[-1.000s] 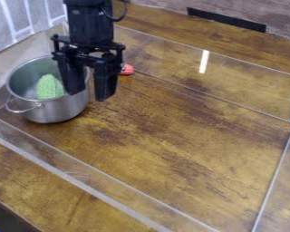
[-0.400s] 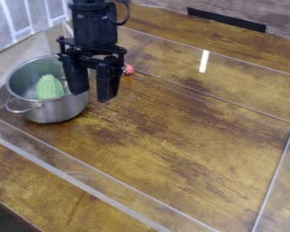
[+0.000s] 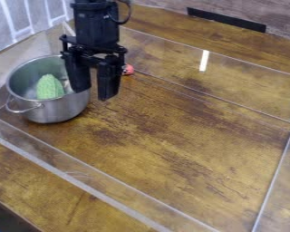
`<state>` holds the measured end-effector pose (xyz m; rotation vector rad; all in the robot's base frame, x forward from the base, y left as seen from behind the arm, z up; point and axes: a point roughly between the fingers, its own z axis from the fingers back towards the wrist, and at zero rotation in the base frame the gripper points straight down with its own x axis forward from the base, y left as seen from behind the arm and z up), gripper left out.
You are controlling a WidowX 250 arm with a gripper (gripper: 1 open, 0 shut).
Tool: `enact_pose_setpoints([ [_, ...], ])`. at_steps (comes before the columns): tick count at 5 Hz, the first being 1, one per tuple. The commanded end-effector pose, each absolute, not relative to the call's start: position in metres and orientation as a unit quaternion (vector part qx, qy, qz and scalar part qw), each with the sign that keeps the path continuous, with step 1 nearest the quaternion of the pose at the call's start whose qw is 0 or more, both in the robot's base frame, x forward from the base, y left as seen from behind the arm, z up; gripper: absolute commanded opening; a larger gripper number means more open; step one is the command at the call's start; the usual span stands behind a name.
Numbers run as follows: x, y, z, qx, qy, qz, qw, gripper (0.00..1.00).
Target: Move the orange spoon to the left
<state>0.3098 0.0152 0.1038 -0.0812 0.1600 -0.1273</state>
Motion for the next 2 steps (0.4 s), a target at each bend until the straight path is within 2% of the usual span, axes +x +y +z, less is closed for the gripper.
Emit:
enact_pose_setpoints([
  [1, 0.3212, 0.0165, 0.1184, -0.033, 0.047, -0.078, 0.995, 1.00],
  [2, 0.3239, 0.0178, 0.1192, -0.031, 0.042, -0.091, 0.995, 1.00],
])
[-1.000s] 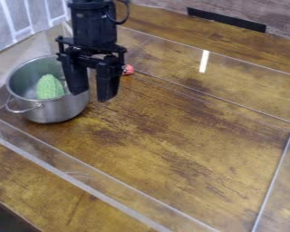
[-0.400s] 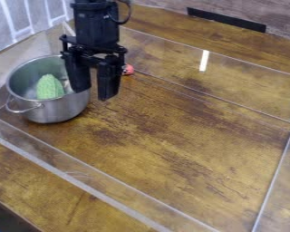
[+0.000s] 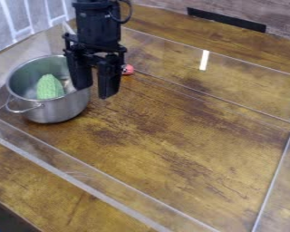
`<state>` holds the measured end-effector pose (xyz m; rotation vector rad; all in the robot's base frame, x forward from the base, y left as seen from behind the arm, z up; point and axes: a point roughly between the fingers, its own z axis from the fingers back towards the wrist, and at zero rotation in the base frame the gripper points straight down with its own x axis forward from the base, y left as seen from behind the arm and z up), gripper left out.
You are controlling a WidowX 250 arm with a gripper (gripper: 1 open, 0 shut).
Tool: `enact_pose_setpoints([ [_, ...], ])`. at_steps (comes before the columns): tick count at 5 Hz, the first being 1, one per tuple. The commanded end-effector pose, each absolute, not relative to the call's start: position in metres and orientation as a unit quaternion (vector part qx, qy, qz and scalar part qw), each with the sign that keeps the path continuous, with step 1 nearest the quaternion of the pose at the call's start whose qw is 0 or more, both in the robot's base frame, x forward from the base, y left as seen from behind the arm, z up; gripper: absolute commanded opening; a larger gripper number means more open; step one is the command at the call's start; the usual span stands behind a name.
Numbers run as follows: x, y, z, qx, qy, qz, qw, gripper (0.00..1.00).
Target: Move the orange spoon to the left
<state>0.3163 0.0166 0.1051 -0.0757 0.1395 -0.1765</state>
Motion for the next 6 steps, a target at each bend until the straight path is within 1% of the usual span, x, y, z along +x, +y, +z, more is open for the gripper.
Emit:
enact_pose_setpoints([
  [1, 0.327, 0.020, 0.119, -0.028, 0.036, -0.102, 0.994, 1.00],
  [2, 0.329, 0.022, 0.118, -0.027, 0.033, -0.109, 0.993, 0.00],
  [3, 0.333, 0.026, 0.116, -0.023, 0.031, -0.123, 0.992, 1.00],
  [6, 0.346, 0.040, 0.111, -0.007, 0.011, -0.172, 0.985, 1.00],
])
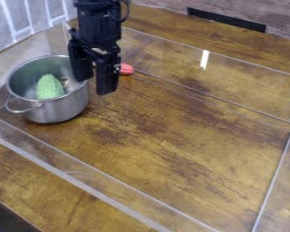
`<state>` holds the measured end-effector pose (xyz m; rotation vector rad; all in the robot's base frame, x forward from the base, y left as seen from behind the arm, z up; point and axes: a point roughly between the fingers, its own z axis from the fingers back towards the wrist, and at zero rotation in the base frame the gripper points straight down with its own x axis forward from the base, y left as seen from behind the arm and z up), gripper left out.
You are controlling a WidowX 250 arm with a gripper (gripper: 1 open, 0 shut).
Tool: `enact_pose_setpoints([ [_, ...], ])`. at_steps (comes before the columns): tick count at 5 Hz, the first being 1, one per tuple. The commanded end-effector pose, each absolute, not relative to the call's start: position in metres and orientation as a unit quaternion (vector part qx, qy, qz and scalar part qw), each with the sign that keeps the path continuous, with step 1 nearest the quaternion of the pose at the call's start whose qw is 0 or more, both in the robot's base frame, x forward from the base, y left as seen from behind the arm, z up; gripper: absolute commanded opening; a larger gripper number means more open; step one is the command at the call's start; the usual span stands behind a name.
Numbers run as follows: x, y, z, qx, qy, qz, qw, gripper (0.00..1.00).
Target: Move the orange spoon to the left
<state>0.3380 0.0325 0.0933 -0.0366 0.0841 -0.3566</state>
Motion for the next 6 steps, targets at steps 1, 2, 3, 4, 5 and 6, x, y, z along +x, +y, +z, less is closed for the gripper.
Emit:
enact_pose_setpoints([
  [1, 0.352, 0.042, 0.109, -0.003, 0.003, -0.187, 0.982, 1.00],
  [2, 0.356, 0.045, 0.107, 0.000, -0.005, -0.202, 0.979, 1.00],
  [3, 0.361, 0.048, 0.105, 0.004, -0.012, -0.213, 0.977, 1.00],
  [4, 0.364, 0.051, 0.104, 0.008, -0.020, -0.221, 0.975, 1.00],
  [5, 0.368, 0.052, 0.101, 0.008, -0.026, -0.227, 0.973, 0.00],
  [6, 0.374, 0.059, 0.099, 0.000, -0.034, -0.282, 0.959, 0.00],
])
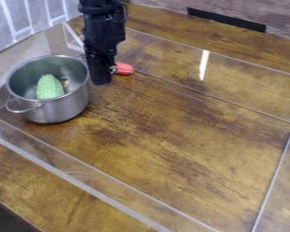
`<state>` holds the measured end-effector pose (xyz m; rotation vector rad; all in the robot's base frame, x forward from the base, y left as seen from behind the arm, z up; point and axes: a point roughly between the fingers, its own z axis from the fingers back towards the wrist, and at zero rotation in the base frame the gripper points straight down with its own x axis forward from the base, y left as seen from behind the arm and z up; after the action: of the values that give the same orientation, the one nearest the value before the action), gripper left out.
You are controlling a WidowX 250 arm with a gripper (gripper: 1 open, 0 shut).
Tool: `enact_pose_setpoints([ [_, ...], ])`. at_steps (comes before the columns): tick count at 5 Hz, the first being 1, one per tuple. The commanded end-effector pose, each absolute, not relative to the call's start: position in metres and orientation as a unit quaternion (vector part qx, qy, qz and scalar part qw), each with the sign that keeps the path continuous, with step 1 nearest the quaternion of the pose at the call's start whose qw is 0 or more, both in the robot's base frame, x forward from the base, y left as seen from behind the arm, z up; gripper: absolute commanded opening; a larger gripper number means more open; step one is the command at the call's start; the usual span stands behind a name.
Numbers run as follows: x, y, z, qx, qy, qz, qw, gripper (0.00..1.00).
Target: Move the orange spoon to the left
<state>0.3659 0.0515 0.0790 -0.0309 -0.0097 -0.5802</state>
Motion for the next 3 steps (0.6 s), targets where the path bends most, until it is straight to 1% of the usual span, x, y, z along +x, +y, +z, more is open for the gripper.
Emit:
enact_pose_setpoints([
  [1, 0.3783, 0.0667, 0.0980, -0.010, -0.046, -0.320, 0.946, 0.00],
  [3, 0.3833, 0.0656, 0.0985, -0.037, -0.067, -0.341, 0.937, 0.00],
])
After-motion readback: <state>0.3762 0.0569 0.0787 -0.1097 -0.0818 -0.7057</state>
